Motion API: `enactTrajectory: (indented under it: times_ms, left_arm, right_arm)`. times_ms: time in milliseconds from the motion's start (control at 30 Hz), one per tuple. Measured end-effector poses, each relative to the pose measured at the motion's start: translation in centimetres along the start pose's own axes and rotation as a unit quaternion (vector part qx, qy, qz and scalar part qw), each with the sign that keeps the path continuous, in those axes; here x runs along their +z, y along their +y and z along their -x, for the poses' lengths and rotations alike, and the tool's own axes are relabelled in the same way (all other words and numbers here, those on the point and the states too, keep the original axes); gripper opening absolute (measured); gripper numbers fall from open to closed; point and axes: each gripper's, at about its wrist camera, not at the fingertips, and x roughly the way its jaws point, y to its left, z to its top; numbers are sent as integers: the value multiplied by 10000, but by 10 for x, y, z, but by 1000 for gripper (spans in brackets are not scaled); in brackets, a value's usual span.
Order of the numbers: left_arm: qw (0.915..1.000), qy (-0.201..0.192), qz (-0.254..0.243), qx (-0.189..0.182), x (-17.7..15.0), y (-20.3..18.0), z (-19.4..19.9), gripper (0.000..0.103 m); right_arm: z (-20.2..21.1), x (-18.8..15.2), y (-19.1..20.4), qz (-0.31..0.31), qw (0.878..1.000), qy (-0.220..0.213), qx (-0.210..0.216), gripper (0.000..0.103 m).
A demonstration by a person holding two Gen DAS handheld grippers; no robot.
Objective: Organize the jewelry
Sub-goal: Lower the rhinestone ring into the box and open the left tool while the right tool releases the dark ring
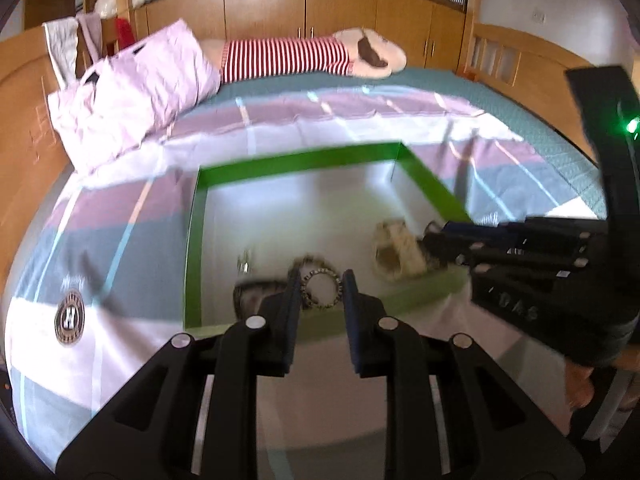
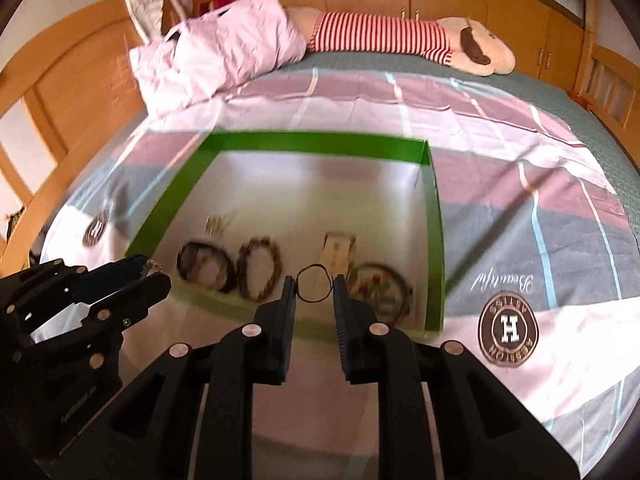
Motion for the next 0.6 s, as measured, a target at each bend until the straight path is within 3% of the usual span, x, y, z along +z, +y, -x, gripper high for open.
enactTrajectory:
  times_ms: [233, 500, 567, 600]
  left_arm:
    - [9995, 238, 182, 28, 19, 14, -37, 21]
    - [9977, 517, 373, 216, 12, 31, -65, 21]
    - [9973, 529, 441, 253, 11, 35, -68, 22]
    - [9973, 486, 474, 284, 11, 36, -66, 24]
  right_arm:
    - [-14, 6, -9, -96, 9998, 102, -104, 19]
    - [-43, 5, -5, -2, 9993, 325, -186, 19]
    - [-48, 4, -6, -30, 9988, 414, -268, 24]
    - [-48, 4, -6, -72, 9986, 427, -293, 38]
